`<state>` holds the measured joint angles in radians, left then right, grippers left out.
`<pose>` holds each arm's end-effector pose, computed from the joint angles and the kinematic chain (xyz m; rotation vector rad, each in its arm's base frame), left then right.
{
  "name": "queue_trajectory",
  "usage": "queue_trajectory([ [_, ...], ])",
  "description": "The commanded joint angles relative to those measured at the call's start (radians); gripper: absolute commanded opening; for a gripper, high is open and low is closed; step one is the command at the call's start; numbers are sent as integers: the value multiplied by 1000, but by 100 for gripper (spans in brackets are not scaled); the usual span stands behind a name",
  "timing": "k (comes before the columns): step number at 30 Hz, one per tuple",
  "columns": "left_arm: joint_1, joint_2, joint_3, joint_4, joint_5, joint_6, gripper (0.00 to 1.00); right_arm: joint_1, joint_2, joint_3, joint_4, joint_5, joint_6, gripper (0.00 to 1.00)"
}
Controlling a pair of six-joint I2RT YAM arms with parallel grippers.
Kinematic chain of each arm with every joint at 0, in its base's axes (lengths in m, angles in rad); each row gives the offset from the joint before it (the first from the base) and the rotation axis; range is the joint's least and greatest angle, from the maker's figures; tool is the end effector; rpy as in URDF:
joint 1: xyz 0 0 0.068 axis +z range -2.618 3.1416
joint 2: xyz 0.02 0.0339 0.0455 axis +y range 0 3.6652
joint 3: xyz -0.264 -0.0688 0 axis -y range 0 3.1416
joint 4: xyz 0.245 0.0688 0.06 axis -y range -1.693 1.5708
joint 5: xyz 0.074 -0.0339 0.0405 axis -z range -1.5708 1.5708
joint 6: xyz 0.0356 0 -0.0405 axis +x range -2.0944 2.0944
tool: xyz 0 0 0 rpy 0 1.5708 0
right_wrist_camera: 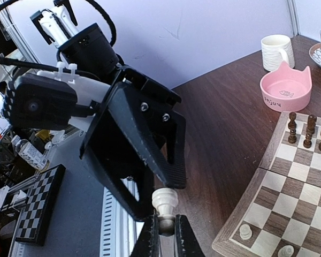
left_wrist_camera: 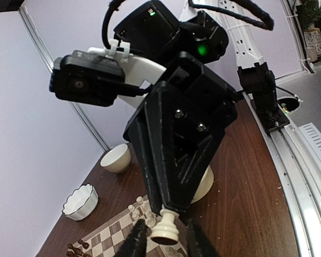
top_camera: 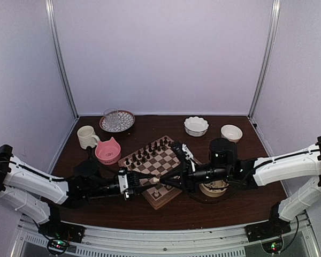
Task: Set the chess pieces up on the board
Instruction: Pass from the left arm to the right, then place the pawn at e2.
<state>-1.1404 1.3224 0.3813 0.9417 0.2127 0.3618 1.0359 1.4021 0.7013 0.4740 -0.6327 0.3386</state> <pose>0.1003 -0.2364 0.2068 1.2281 1.0626 -0.7727 0.1357 0.2703 0.2385 -1.1560 1.6774 1.4938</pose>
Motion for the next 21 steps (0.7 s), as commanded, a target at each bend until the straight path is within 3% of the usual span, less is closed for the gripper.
queue_trajectory([
  [1,-5,10,19,26,-86,-54,44,-6,-33,73,-139,145,-57,0],
  [9,101,-61,2,-22,-173,-270,74,-26,-40,382,-839,399,-193,0],
  [14,110,-85,12,-78,-251,-301,78,-27,41,601,-1197,604,-226,0],
  [21,110,-108,-6,-96,-367,-335,78,-28,261,901,-1494,643,-247,0],
])
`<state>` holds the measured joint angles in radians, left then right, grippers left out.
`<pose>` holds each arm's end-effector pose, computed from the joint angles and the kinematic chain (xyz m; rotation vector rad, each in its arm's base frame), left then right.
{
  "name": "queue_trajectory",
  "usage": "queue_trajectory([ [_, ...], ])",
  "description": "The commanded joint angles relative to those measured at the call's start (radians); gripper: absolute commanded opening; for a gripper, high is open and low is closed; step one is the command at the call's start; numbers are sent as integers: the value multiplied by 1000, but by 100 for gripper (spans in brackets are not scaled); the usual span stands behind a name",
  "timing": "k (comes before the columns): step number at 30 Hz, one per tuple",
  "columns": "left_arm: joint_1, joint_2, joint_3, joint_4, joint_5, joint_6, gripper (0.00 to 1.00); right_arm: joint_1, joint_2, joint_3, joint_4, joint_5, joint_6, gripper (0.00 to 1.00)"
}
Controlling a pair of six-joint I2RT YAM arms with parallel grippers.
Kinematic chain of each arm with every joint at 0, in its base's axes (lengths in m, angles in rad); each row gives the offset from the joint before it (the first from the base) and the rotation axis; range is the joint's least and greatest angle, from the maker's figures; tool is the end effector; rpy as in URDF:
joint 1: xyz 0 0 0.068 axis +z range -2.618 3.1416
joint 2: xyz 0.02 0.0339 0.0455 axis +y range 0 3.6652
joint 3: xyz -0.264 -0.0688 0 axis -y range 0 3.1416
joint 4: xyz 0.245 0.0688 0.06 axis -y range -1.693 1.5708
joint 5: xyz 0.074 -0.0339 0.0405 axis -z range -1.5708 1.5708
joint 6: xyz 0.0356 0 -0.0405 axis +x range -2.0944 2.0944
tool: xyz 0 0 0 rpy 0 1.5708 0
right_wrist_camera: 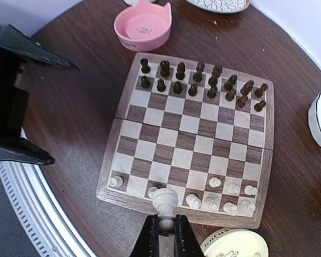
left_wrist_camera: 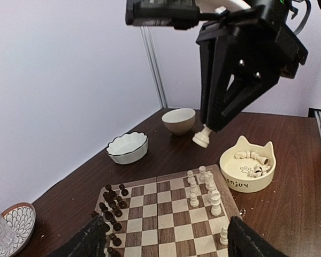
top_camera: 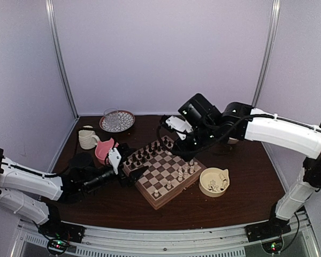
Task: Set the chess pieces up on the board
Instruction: Place the pawn at e2.
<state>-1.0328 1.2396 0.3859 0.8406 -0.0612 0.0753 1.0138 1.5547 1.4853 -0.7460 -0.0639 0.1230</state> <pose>0.1299 -0.2135 0.2165 0.8142 1.4095 -0.6956 0.1775 0.2893 0.3406 -1.0936 2.2180 0.5947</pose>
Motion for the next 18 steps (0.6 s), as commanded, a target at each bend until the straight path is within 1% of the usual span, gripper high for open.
queue_trajectory([
  [1,3,-27,-14,0,-100,-54,79,-6,144,163,-309,72,-35,0],
  [4,2,-38,-17,-24,-134,-71,79,-6,258,310,-427,103,-45,0],
  [6,3,-48,-21,-33,-191,-104,80,-6,338,390,-490,128,-55,0],
  [9,2,-67,-35,-37,-266,-106,80,-6,440,503,-582,141,-74,0],
  [13,3,-84,-46,-42,-323,-99,80,-14,538,593,-646,127,-103,0],
  [16,2,-85,-39,-56,-317,-97,80,-29,582,628,-663,99,-109,0],
  [18,3,-84,-40,-55,-310,-97,80,-38,604,638,-663,78,-148,0],
])
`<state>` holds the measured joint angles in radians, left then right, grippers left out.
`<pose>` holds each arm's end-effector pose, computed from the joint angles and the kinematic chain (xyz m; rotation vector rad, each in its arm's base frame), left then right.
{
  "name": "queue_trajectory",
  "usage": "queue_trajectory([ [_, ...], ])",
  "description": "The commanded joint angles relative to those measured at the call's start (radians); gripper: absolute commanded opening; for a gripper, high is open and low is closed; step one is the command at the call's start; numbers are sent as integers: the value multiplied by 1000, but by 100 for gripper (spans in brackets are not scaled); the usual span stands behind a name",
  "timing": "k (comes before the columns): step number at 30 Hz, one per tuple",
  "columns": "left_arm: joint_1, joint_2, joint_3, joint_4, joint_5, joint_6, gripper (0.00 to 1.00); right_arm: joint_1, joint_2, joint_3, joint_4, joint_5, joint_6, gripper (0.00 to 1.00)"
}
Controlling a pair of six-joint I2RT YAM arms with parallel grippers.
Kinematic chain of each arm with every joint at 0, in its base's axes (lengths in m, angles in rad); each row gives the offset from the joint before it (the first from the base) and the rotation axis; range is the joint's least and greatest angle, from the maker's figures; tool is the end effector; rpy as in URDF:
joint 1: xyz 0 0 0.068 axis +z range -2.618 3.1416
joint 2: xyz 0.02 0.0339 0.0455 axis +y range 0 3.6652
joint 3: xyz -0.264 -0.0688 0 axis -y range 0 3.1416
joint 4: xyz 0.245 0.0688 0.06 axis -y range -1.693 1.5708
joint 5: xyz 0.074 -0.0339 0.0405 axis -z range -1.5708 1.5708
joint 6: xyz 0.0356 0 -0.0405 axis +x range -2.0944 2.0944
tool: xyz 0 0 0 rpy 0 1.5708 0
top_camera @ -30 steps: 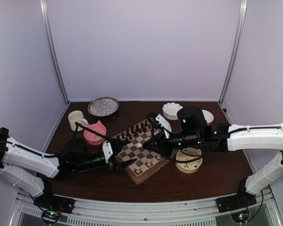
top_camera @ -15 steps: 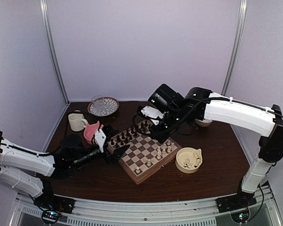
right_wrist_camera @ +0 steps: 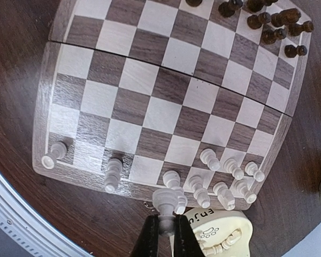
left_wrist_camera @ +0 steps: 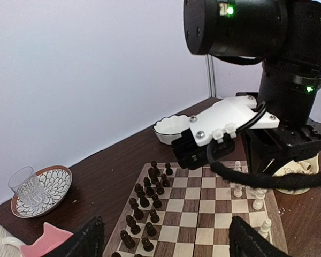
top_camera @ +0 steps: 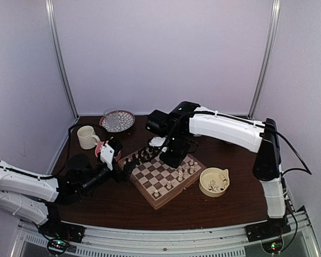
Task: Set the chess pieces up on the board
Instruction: Place the pawn at e2.
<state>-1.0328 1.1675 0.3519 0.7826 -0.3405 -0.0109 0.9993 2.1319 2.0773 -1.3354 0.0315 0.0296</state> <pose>0.1309 -0.1961 0.2155 0.5523 1.5315 -0.5352 0.2325 0.3595 0.2758 -1.3793 2.6273 0.0917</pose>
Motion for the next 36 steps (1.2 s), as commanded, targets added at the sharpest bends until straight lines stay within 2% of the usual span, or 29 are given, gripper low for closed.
queue_trajectory([
  [1,2,-11,-8,5,-30,-10,80,-28,39,54,-77,-26,-64,0],
  [10,3,-28,5,-47,-2,1,80,-60,131,101,-98,-52,-95,0],
  [36,3,-15,27,-83,26,1,79,-86,234,134,-83,-63,-116,0],
])
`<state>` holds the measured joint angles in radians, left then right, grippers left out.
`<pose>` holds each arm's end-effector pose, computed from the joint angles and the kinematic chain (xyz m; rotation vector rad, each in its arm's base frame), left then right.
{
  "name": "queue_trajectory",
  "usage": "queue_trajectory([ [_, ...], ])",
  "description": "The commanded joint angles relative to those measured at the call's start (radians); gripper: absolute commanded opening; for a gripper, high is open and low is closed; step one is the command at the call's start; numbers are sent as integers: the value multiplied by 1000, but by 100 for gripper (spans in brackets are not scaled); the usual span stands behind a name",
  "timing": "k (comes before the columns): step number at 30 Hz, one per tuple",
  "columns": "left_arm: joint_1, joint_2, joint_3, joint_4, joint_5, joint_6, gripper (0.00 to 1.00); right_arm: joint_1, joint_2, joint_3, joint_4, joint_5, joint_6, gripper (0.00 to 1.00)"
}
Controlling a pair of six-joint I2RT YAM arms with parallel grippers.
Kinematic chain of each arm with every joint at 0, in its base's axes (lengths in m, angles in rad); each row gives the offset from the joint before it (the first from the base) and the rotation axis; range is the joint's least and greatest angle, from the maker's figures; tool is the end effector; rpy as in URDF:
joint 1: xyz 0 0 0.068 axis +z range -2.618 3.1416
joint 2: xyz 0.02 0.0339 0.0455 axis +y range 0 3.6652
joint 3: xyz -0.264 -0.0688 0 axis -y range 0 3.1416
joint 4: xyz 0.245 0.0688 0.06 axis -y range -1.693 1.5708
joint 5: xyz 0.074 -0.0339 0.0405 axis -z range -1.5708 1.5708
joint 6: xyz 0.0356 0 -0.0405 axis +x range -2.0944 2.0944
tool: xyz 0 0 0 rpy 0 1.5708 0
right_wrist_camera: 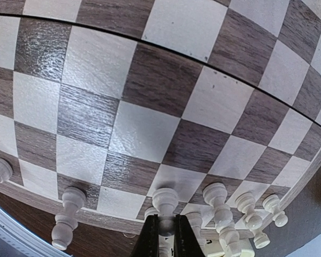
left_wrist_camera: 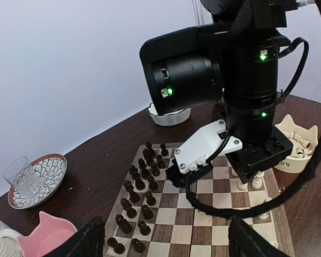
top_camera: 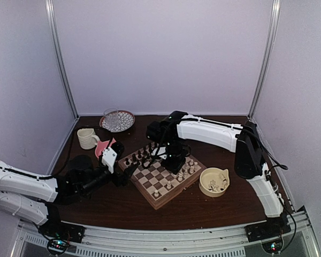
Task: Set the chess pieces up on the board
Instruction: Place the pawn at e2.
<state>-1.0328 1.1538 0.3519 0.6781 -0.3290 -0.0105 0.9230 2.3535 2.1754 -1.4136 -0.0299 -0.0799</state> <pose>0.1295 -0.1946 0.2072 0.6124 1.6000 -0.5021 0.2741 0.3640 0.2068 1.4946 -2.7275 -0.0291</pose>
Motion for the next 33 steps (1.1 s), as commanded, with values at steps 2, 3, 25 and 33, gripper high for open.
queue_trajectory([
  [2,3,-2,27,20,16,0,79,-10,20,38,-6,-1,-8,0],
  [3,3,-2,28,19,18,0,79,-11,22,39,-6,-1,-8,0],
  [25,3,-1,30,14,37,0,79,-12,34,44,3,8,-9,9],
  [33,3,-6,31,11,41,1,79,-12,35,44,10,12,-9,13],
])
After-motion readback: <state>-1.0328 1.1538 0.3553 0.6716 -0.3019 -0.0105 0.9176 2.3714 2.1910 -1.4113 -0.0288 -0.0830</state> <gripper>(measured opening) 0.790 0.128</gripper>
